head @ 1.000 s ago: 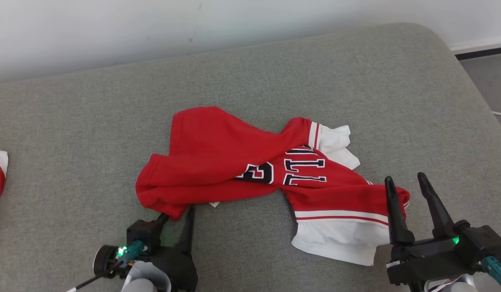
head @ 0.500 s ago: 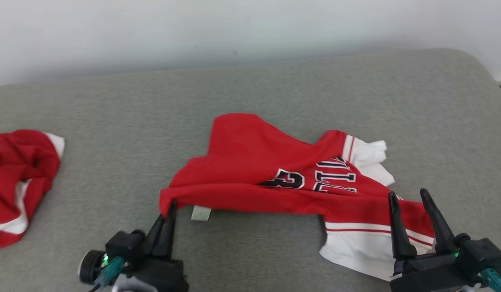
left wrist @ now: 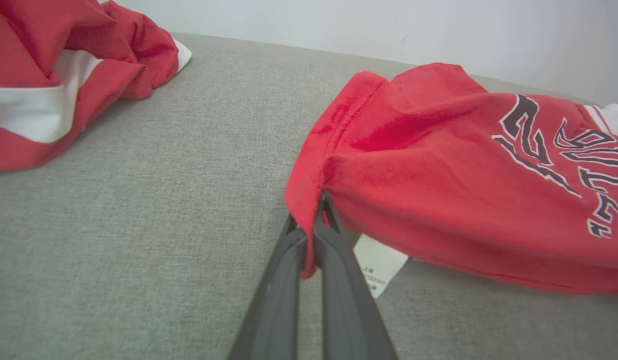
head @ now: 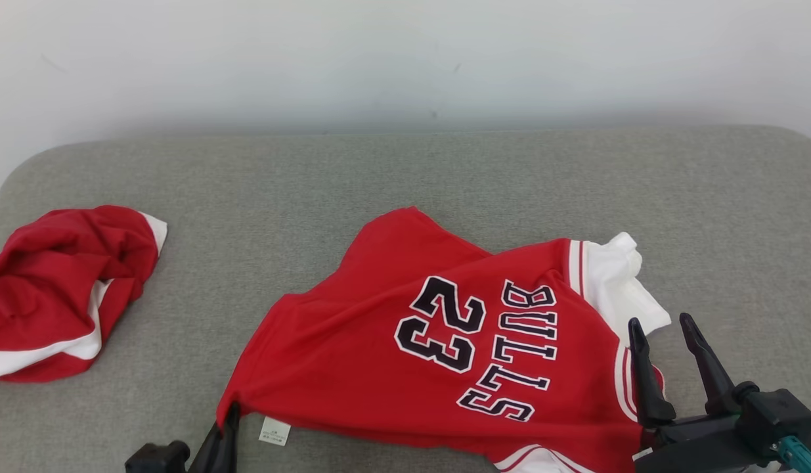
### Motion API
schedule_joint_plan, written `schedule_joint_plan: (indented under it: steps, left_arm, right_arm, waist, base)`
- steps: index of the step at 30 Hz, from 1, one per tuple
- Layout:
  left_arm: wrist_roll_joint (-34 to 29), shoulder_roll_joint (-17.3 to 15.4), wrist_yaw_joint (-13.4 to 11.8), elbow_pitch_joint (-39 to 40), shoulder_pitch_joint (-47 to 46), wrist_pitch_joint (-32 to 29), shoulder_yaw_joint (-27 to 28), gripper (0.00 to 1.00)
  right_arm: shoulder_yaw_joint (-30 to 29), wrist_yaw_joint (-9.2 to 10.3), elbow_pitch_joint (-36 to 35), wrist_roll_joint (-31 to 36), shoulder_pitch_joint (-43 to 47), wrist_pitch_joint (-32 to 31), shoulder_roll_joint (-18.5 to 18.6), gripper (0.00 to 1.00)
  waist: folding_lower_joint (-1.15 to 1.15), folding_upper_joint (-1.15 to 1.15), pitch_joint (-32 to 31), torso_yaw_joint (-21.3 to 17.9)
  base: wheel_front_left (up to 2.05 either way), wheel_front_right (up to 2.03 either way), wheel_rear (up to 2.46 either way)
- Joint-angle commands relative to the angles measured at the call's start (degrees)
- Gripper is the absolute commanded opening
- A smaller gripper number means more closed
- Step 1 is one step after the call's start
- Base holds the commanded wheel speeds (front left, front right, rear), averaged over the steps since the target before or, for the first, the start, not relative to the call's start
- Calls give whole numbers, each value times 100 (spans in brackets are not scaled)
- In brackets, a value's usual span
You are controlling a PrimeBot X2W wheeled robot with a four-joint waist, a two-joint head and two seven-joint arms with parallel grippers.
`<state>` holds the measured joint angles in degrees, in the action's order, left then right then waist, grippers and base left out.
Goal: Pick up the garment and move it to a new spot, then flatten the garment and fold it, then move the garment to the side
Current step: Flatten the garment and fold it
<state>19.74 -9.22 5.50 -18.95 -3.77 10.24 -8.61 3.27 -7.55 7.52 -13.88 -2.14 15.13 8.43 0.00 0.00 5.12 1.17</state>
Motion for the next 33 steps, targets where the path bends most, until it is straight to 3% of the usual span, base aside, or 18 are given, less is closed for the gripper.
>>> schedule_joint_plan:
  steps: [1, 9, 21, 33]
  left_arm:
    - [19, 37, -41, -242, 82, 177, 50, 100]
    - [-119, 72, -90, -370, -87, 486, 219, 100]
    - [-791, 410, -149, 1518, 338, 497, 1198, 100]
    - [-1054, 605, -21, 1774, 681, 497, 1497, 100]
  right_arm:
    - [-23, 14, 18, -20, 87, 1, 56, 100]
    - [-148, 14, -7, -27, 136, 1, 116, 100]
    - [-371, 14, 164, -78, 255, 1, 143, 100]
    - [-457, 14, 829, -217, 54, 0, 511, 100]
  waist:
    - [0, 0, -18, -141]
    - [0, 0, -83, -224]
    - [0, 0, -262, -139]
    - [0, 0, -288, -99]
  base:
    - [0, 0, 0]
    - [0, 0, 0]
    - [0, 0, 0]
    - [0, 0, 0]
